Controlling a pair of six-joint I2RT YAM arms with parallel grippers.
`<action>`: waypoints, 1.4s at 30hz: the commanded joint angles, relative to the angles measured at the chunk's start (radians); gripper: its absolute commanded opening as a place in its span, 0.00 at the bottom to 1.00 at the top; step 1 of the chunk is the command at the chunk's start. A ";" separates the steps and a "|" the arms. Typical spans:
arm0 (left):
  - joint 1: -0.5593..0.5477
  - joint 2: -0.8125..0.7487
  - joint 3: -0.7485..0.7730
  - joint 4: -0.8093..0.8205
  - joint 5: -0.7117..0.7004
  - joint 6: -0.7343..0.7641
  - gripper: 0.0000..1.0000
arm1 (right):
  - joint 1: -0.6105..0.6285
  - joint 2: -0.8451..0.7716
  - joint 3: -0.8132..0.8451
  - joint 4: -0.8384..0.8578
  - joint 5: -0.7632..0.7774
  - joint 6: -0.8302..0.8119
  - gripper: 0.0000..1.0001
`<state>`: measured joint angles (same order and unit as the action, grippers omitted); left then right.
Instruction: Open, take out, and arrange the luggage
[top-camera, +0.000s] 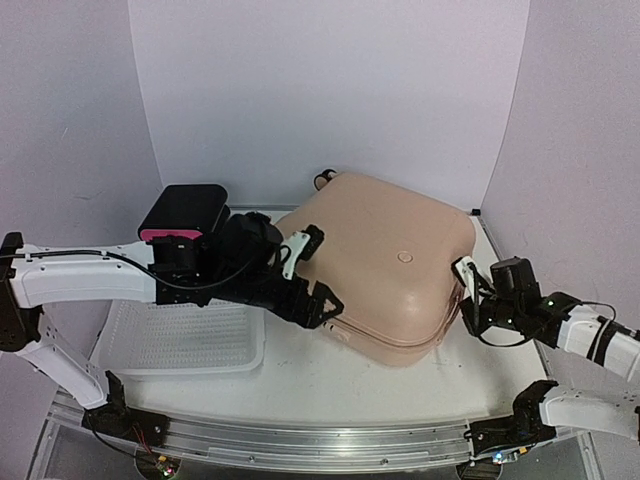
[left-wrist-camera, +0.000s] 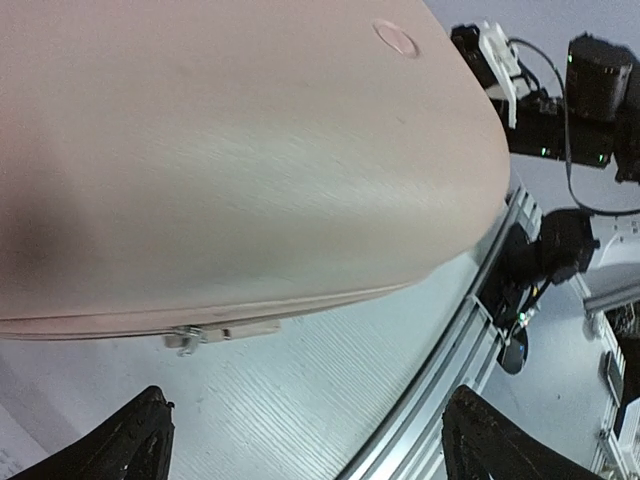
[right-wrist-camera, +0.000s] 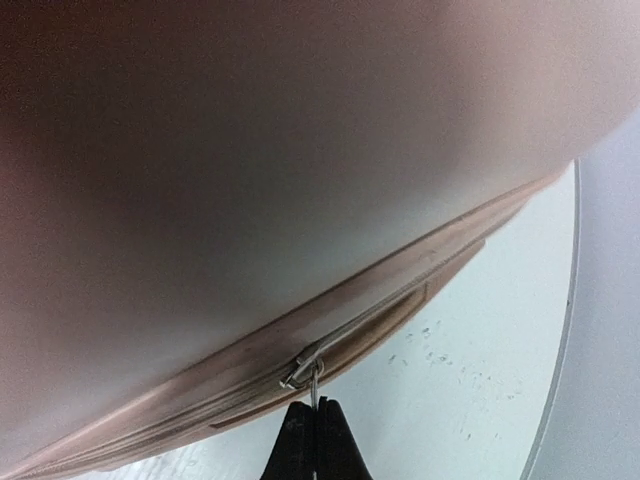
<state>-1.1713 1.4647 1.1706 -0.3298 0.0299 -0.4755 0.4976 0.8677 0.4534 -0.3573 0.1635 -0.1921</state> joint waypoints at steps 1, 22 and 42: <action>0.090 -0.062 0.070 0.044 0.001 -0.027 0.94 | -0.171 0.047 0.014 0.171 -0.097 -0.054 0.00; 0.512 0.413 0.762 -0.392 0.099 0.276 1.00 | -0.713 0.721 0.507 0.334 -0.839 -0.211 0.00; 0.588 0.736 1.024 -0.526 0.175 0.470 0.95 | -0.717 1.384 1.364 -0.029 -1.183 -0.795 0.00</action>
<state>-0.5789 2.1422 2.1616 -0.7593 0.2203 -0.0250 -0.2306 2.1860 1.6730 -0.4828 -0.9646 -0.9501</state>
